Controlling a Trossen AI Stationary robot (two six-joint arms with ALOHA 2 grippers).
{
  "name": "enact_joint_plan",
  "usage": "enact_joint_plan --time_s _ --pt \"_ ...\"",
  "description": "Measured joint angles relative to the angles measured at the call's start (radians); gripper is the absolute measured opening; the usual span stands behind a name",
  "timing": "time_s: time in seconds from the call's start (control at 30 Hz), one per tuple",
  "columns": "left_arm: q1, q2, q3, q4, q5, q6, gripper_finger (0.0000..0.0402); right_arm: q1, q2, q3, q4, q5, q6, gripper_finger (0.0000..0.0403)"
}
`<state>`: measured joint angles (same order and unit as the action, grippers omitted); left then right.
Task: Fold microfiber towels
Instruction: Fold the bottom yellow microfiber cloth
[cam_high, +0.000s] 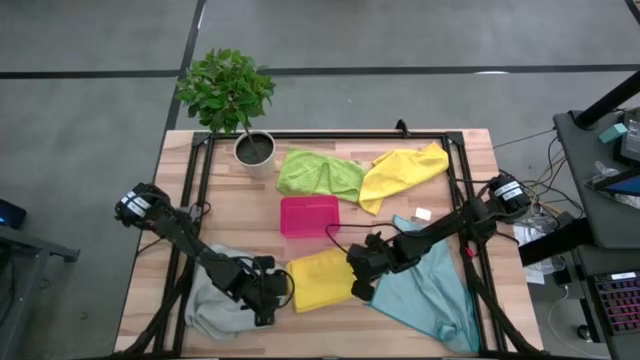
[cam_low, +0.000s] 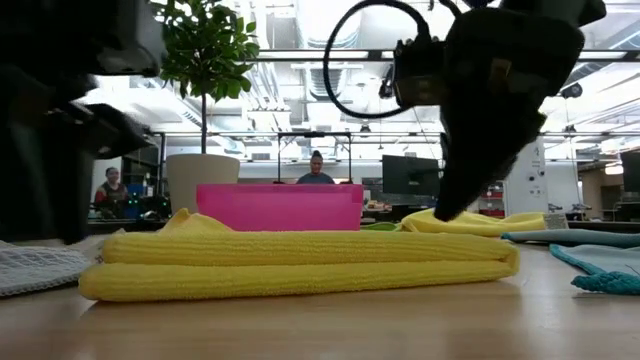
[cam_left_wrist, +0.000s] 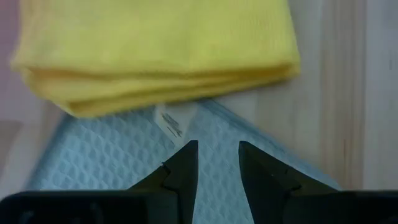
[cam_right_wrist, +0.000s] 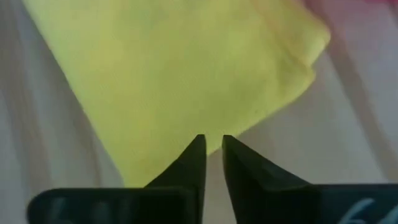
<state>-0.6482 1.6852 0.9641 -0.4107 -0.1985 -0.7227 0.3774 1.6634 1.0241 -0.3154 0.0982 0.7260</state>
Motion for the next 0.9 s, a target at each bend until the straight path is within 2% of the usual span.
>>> enact_joint_plan --time_s 0.13,0.3,0.47,0.6,0.9 --pt "-0.016 0.001 -0.009 0.003 0.001 0.003 0.0100 -0.006 0.003 0.000 0.001 0.000 0.080 0.0091" --pt "-0.014 0.015 -0.025 0.076 -0.084 0.007 0.0100 -0.027 0.005 -0.018 0.000 0.015 0.155 0.0146" --pt "-0.015 0.033 -0.032 0.122 -0.107 0.026 0.0100 -0.029 0.006 -0.032 0.011 0.016 0.184 0.0190" --pt "-0.015 0.052 -0.034 0.140 -0.113 0.027 0.0100 -0.029 0.006 -0.049 0.058 0.016 0.195 0.0210" --pt "-0.015 0.063 -0.034 0.165 -0.114 0.028 0.0100 -0.038 0.006 -0.193 0.348 0.013 0.270 0.0226"
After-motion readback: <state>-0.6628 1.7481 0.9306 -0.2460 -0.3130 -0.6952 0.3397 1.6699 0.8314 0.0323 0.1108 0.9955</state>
